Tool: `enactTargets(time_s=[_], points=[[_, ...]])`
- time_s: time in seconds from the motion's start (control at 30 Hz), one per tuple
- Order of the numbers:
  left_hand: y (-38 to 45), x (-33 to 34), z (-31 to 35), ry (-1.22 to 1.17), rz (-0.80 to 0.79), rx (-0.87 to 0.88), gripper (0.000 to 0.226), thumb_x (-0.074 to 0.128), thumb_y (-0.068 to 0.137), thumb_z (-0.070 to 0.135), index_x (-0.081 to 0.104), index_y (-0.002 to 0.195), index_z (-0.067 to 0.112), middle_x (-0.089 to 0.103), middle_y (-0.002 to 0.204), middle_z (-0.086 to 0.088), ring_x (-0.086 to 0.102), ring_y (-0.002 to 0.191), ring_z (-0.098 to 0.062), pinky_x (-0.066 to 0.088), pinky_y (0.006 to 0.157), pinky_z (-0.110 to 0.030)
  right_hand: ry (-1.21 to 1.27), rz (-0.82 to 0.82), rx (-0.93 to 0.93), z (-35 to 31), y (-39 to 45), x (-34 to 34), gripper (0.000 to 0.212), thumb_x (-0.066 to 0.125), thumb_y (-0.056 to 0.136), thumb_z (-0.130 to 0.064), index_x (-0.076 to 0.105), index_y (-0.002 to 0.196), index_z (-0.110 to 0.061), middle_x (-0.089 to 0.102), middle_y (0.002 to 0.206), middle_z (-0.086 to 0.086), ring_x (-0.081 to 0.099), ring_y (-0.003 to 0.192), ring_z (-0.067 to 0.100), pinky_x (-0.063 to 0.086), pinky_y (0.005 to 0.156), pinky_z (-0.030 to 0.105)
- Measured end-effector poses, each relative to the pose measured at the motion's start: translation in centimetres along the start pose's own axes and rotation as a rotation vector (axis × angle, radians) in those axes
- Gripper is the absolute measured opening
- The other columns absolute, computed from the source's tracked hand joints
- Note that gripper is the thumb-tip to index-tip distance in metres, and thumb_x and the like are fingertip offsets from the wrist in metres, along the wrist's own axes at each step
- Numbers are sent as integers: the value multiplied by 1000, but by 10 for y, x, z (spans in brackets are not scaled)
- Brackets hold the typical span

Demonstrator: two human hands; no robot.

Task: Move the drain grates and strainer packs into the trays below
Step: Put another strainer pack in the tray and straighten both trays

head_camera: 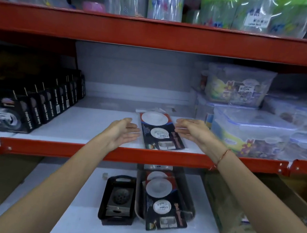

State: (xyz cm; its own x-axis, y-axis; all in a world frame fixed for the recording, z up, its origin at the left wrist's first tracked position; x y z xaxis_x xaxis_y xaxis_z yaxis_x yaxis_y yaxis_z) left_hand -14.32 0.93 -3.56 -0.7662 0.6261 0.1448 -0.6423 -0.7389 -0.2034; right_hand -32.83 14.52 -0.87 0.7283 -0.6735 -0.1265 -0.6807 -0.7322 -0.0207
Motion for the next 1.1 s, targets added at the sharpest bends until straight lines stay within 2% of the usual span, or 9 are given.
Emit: enactTargets(time_s=[0.1,0.23,0.33,0.47,0.57,0.73,0.83,0.97,1.1], points=[[30,-7,0,-41,52,-93,51,33,101,31,44,131,-9,50,135,-26,53,119,-37,40,101,-42,47,30,72,11,40,-7,29,48,97,-14,57,122,-1,64,121,14,62,107,27,51,89,32],[59,-12,0,-48,108,-138,58,31,100,39,42,133,-8,45,138,-29,50,120,-39,40,99,-45,38,78,150,25,81,-15,30,51,95,-16,57,122,-4,64,119,17,59,90,25,49,70,27],[72,-10,2,-81,116,-166,62,28,100,40,34,139,-8,42,142,-30,48,126,-40,39,105,-47,27,65,212,31,101,-15,38,55,93,-24,55,124,-1,62,117,21,59,96,28,50,76,32],[75,0,6,-157,69,-209,66,28,99,43,25,144,-6,35,147,-27,41,132,-39,35,109,-52,81,-14,301,33,109,0,40,51,96,-23,49,127,2,57,129,22,58,108,31,48,91,37],[72,4,14,-157,59,-202,66,28,100,42,24,145,-7,36,148,-25,41,133,-37,35,105,-52,94,-37,287,26,108,2,41,50,96,-22,49,127,4,56,131,21,57,114,30,47,98,37],[53,6,35,-119,29,-143,63,24,101,39,27,143,-8,40,145,-25,45,130,-34,36,103,-54,136,-50,198,-2,87,-7,40,53,94,-15,49,128,6,54,133,24,53,122,34,45,103,41],[34,7,42,-125,5,-121,60,24,101,37,30,141,-8,40,145,-25,44,130,-35,39,94,-53,159,-61,158,-16,67,-12,37,54,94,-15,51,124,6,56,126,25,56,105,29,47,98,38],[-8,4,36,-124,-45,-116,61,25,100,40,31,141,-6,43,143,-24,47,128,-34,41,93,-53,168,-92,117,-20,12,-15,26,54,93,-16,56,115,0,57,116,20,60,86,23,50,90,36],[-57,5,12,-162,-116,-141,61,26,100,39,32,140,-7,45,141,-25,49,125,-34,43,94,-53,172,-100,148,0,-48,-24,16,49,97,-17,58,92,-4,56,128,21,57,104,27,46,97,37]])
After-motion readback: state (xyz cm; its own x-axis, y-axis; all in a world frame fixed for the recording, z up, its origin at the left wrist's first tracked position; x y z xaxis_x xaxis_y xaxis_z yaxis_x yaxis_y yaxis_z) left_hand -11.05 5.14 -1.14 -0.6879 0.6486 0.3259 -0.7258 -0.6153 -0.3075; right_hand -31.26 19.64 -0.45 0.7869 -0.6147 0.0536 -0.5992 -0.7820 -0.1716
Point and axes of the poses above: each hand's wrist, its own y-axis towards the middle knuckle, its own x-axis out of the palm, z = x × y, the point moved 8 cm from there along y, towards the middle knuckle
